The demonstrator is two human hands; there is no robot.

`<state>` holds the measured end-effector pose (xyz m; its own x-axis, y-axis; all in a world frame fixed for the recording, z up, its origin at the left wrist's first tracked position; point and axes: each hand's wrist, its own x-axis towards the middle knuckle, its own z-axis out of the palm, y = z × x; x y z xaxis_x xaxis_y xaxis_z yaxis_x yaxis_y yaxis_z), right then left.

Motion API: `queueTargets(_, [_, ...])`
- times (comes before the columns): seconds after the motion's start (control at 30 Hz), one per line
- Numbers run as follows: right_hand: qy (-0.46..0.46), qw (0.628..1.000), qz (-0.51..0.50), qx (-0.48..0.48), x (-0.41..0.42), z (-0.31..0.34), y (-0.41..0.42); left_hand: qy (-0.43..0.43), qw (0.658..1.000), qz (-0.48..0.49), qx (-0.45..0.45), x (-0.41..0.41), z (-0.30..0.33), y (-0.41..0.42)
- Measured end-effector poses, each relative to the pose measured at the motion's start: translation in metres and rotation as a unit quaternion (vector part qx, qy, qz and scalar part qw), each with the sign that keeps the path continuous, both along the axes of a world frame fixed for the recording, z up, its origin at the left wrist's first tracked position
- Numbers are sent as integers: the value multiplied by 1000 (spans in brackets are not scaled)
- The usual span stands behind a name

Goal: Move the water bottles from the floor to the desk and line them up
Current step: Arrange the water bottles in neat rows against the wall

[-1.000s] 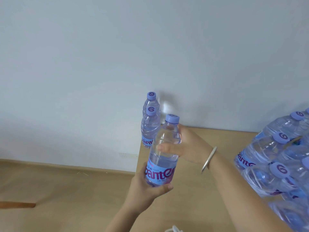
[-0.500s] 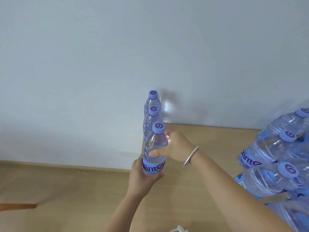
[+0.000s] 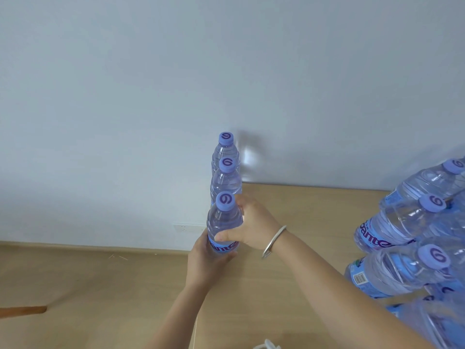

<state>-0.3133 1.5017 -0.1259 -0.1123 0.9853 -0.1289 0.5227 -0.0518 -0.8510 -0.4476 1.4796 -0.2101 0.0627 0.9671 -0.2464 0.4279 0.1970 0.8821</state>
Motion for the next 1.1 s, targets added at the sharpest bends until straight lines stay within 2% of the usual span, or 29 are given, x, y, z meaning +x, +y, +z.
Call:
queueTargets(0.53, [-9, 997, -77, -1, -7, -11, 0, 6, 999, -37, 13, -4, -2, 13])
queueTargets(0.67, [58, 997, -53, -30, 8, -4, -9, -4, 994, -108, -6, -14, 5, 18])
queueTargets(0.73, [138, 983, -100, -68, 23, -3, -10, -3, 989, -147, -24, -28, 16, 30])
queueTargets(0.8, [150, 973, -144, -104, 32, -8, -6, -67, 987, -135, -56, -40, 36, 43])
queueTargets(0.9, [82, 975, -111, -174, 28, -17, 3, -238, 963, -100, -73, -35, 67, 55])
queueTargets(1.0, [100, 966, -86, -223, 18, -31, 11, -238, 963, -111, -54, -12, 83, 56])
queueTargets(1.1, [127, 968, -67, -205, 12, -39, 15, -210, 970, -120, -20, -1, 84, 52])
